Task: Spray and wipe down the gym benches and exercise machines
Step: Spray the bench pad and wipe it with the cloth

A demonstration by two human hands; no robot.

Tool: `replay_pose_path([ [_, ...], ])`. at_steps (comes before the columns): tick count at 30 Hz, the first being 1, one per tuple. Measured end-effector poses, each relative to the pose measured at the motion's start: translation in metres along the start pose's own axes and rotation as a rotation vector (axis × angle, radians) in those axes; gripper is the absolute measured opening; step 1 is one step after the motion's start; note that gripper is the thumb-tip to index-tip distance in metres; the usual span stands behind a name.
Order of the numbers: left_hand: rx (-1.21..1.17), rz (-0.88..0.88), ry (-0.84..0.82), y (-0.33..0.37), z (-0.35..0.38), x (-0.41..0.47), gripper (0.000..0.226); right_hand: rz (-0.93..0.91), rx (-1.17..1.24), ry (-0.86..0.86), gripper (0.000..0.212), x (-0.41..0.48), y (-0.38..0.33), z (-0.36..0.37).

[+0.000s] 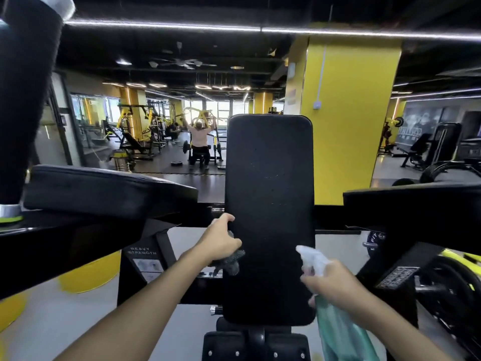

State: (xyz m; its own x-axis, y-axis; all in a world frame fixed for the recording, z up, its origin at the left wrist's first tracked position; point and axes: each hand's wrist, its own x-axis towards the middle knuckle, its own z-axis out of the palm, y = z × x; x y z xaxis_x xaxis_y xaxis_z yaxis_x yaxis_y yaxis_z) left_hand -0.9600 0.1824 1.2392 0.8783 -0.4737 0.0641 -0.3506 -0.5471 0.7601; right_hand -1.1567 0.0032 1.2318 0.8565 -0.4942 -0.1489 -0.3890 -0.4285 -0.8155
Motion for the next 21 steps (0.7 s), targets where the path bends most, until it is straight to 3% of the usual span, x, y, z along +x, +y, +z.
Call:
replay_pose_path([
  [2,0.008,-0.001,-0.018,-0.003,0.004,0.0,0.067,-0.026,-0.058,-0.06,0.027,0.001,-0.001,0.013],
  [5,0.04,0.001,-0.022,-0.007,0.006,-0.003,0.065,-0.066,-0.109,-0.135,0.05,0.003,-0.005,0.032],
  [8,0.033,-0.017,-0.041,-0.015,0.007,-0.004,0.065,-0.035,-0.145,-0.123,0.048,0.005,0.0,0.037],
  [11,0.022,-0.033,-0.05,-0.023,0.007,-0.005,0.066,0.004,-0.161,-0.146,0.063,0.007,0.015,0.033],
  [17,0.031,-0.024,-0.075,-0.024,0.013,-0.009,0.065,0.091,-0.149,0.02,0.069,0.014,0.04,0.016],
  [21,0.025,0.057,-0.127,-0.017,0.021,-0.011,0.036,0.009,-0.005,0.068,0.06,0.021,0.034,0.016],
])
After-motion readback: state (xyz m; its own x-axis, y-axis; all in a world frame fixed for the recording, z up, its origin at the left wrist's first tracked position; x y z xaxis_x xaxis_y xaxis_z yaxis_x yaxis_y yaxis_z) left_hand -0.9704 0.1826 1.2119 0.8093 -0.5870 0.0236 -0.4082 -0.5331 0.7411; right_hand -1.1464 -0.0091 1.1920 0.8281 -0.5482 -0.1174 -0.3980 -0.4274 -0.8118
